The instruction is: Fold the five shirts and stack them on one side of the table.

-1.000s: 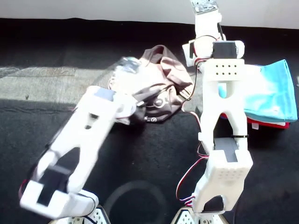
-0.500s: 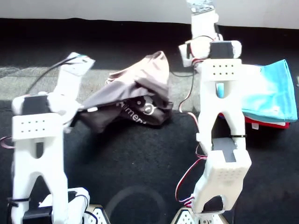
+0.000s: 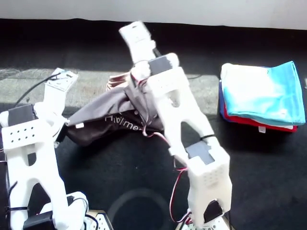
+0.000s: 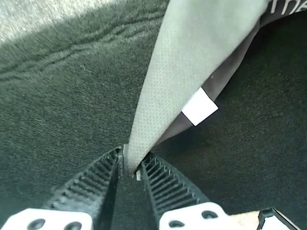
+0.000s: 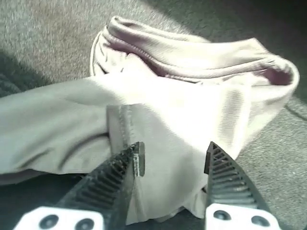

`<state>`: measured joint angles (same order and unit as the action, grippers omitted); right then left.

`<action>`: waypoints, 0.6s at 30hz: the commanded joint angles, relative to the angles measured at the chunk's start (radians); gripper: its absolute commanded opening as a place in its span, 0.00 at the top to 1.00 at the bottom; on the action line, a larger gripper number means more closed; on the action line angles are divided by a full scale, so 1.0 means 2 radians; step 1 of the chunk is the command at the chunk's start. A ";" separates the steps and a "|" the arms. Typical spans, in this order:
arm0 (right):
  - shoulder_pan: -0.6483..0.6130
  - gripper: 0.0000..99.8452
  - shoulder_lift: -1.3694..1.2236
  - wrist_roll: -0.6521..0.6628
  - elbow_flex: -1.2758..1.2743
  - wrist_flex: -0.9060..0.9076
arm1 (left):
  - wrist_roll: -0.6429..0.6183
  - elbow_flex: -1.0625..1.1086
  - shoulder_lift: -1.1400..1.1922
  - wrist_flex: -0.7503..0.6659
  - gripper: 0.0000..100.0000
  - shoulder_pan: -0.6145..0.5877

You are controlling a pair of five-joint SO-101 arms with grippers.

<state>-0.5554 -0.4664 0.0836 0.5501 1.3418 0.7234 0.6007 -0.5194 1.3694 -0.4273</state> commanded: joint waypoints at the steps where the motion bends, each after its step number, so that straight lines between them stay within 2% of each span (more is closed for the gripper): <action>1: -0.023 0.79 -0.007 -0.003 -0.003 0.001 | 0.004 0.014 -0.016 -0.023 0.99 -0.006; 4: -0.033 0.79 -0.021 -0.003 -0.003 0.001 | 0.004 0.016 -0.016 -0.028 0.99 -0.006; 9: -0.026 0.67 -0.051 -0.005 -0.003 0.001 | 0.004 0.013 -0.020 -0.028 0.99 -0.005; 12: -0.013 0.68 -0.066 -0.003 0.000 0.001 | 0.004 0.013 -0.020 -0.028 0.99 -0.007; 14: 0.004 0.75 -0.062 -0.003 0.002 0.001 | 0.004 0.013 -0.020 -0.028 0.99 -0.007; 18: 0.049 0.99 -0.023 -0.003 0.023 0.001 | 0.005 0.013 -0.017 -0.028 0.99 -0.007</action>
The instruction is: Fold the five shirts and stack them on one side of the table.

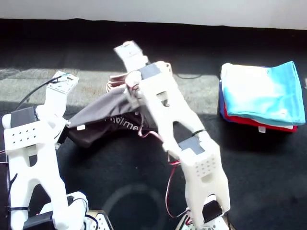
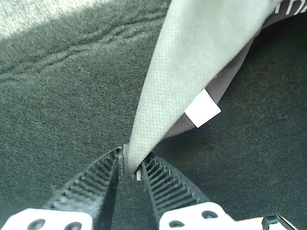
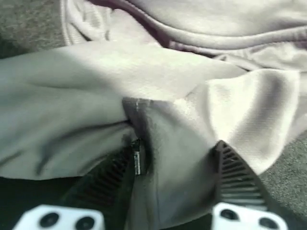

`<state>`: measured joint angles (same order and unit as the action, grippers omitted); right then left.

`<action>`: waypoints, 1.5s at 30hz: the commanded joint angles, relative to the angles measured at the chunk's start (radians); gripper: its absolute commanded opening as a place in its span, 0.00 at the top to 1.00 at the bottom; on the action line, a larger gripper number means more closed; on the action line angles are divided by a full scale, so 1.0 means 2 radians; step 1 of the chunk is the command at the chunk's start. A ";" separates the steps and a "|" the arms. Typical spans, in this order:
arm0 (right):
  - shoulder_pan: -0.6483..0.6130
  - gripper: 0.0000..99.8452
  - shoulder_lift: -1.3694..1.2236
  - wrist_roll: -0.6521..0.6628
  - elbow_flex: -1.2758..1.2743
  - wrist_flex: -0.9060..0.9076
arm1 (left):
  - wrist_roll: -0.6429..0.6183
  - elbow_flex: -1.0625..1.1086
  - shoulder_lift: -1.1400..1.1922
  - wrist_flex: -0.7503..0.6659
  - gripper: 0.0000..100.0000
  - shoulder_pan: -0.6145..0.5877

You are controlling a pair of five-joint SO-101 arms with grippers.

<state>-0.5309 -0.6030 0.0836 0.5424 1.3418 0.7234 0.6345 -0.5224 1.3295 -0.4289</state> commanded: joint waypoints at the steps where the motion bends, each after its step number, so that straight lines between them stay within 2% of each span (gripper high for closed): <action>1: 0.048 1.00 0.057 -0.003 0.033 0.001 | 0.005 -0.004 -0.016 -0.009 0.99 -0.007; 7: 0.099 0.99 0.140 -0.003 0.046 0.001 | 0.002 -0.004 -0.015 -0.050 0.99 -0.007; 10: 0.115 0.99 0.188 -0.002 0.046 0.000 | -0.018 -0.006 -0.015 -0.099 0.99 -0.005; 14: 0.122 0.99 0.239 -0.002 0.043 0.001 | -0.045 -0.060 -0.015 -0.119 0.99 -0.006; 17: 0.124 0.99 0.276 -0.002 0.042 0.010 | -0.068 -0.137 -0.015 -0.078 0.99 -0.007; 20: 0.116 0.99 0.309 -0.002 0.042 0.068 | -0.071 -0.205 -0.014 -0.018 0.99 -0.003; 25: 0.118 0.99 0.329 -0.002 0.041 0.159 | -0.068 -0.236 -0.014 0.051 0.99 -0.003; 29: 0.133 0.99 0.329 -0.002 0.007 0.172 | -0.068 -0.214 -0.014 0.085 0.99 -0.003; 35: 0.157 0.99 0.330 -0.002 -0.154 0.168 | -0.067 -0.137 -0.014 0.083 0.99 -0.003; 40: 0.175 0.99 0.347 -0.002 -0.281 0.114 | -0.067 -0.063 -0.014 0.044 0.99 0.000; 45: 0.198 0.99 0.406 0.016 -0.429 0.038 | -0.068 0.011 -0.014 0.013 0.99 0.037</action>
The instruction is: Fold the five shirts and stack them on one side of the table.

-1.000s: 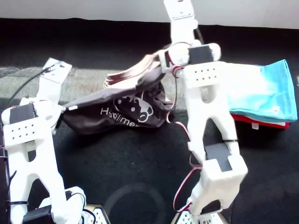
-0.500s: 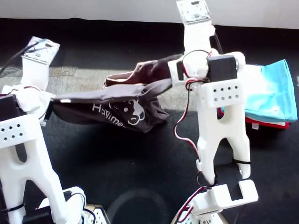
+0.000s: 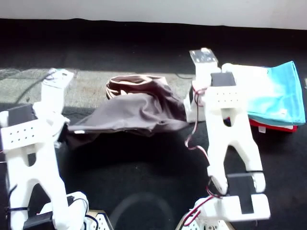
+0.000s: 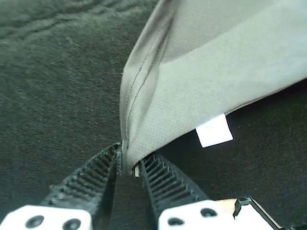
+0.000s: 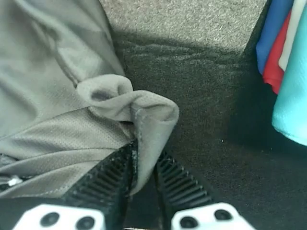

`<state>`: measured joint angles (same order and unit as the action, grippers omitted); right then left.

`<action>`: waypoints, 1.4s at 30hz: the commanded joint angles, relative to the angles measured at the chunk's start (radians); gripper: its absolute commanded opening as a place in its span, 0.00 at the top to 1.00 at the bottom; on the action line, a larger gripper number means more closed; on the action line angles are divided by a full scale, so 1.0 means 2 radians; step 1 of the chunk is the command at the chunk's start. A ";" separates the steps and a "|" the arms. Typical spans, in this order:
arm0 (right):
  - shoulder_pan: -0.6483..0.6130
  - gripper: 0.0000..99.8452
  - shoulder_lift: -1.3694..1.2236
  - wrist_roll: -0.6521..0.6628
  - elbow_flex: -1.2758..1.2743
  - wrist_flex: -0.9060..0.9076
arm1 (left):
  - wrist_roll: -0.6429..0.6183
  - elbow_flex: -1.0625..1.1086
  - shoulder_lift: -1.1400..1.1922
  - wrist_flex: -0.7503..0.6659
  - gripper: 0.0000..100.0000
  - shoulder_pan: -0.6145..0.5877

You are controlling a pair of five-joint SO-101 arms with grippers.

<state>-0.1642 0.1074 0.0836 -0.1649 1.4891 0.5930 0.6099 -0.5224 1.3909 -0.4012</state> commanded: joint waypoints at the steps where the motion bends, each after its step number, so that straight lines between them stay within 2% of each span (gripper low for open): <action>1: 0.016 0.99 0.066 0.025 -0.110 -0.052 | -0.003 0.032 -0.014 -0.022 0.99 0.030; 5: 0.019 0.99 0.122 0.066 -0.231 -0.102 | -0.004 0.045 -0.014 -0.032 0.99 0.041; 9: 0.019 0.97 0.167 0.118 -0.287 -0.102 | -0.003 0.042 -0.014 -0.032 0.99 0.041; 14: 0.026 0.85 0.229 0.145 -0.266 -0.049 | -0.003 0.044 -0.014 -0.032 0.99 0.041; 19: 0.020 0.85 0.305 0.145 -0.204 -0.038 | -0.003 0.045 -0.014 -0.032 0.99 0.040; 24: -0.054 0.85 0.299 0.145 -0.244 -0.096 | -0.003 0.044 -0.014 -0.032 0.99 0.040; 28: -0.141 0.86 0.237 0.145 -0.269 -0.129 | -0.003 0.045 -0.014 -0.032 0.99 0.040; 32: -0.182 0.87 0.147 0.146 -0.259 -0.159 | -0.003 0.045 -0.014 -0.032 0.99 0.038; 35: -0.178 0.87 0.073 0.147 -0.241 -0.174 | -0.003 0.045 -0.014 -0.031 0.99 0.037; 37: -0.151 0.87 0.026 0.148 -0.223 -0.181 | -0.003 0.045 -0.015 -0.031 0.99 0.037; 42: -0.026 0.87 -0.053 0.151 -0.149 -0.194 | -0.003 0.039 -0.019 -0.033 0.99 0.020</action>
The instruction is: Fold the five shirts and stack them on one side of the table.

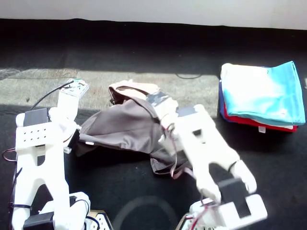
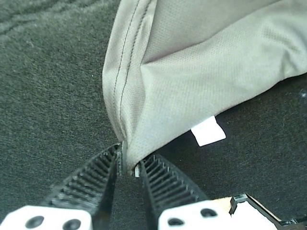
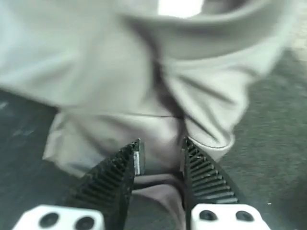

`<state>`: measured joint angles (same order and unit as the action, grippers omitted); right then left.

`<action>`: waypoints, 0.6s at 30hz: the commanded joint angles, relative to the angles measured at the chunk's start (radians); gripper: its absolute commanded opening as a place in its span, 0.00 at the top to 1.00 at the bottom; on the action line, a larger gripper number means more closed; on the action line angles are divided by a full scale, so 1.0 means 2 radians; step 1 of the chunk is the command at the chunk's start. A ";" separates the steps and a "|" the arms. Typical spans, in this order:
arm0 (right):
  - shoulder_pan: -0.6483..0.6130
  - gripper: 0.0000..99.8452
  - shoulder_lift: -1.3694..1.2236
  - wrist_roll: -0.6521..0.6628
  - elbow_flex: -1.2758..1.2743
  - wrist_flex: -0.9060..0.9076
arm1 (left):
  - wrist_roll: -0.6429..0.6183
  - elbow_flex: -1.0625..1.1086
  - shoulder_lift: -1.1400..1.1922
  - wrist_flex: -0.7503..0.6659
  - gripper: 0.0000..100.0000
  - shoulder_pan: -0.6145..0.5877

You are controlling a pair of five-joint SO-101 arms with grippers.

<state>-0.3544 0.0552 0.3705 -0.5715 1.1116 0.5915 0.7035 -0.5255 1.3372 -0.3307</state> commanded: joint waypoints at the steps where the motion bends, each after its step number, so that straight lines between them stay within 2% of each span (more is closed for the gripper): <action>1: 0.093 0.87 -0.036 0.018 0.070 -0.006 | -0.002 -0.017 -0.015 -0.006 0.99 -0.023; 4: 0.141 0.88 -0.054 0.051 0.104 -0.003 | -0.002 -0.043 -0.013 -0.006 0.99 -0.046; 7: 0.160 0.88 -0.053 0.057 0.114 0.009 | -0.002 -0.049 -0.013 -0.010 0.99 -0.048; 12: 0.155 0.88 -0.007 0.058 0.119 0.086 | -0.002 -0.037 -0.013 -0.009 0.99 -0.046; 18: 0.149 0.88 0.129 0.058 0.059 0.135 | -0.002 -0.009 -0.013 -0.009 0.99 -0.046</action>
<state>-0.0506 0.1611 0.4733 -0.3966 1.3387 0.5915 0.6805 -0.5286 1.3295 -0.4150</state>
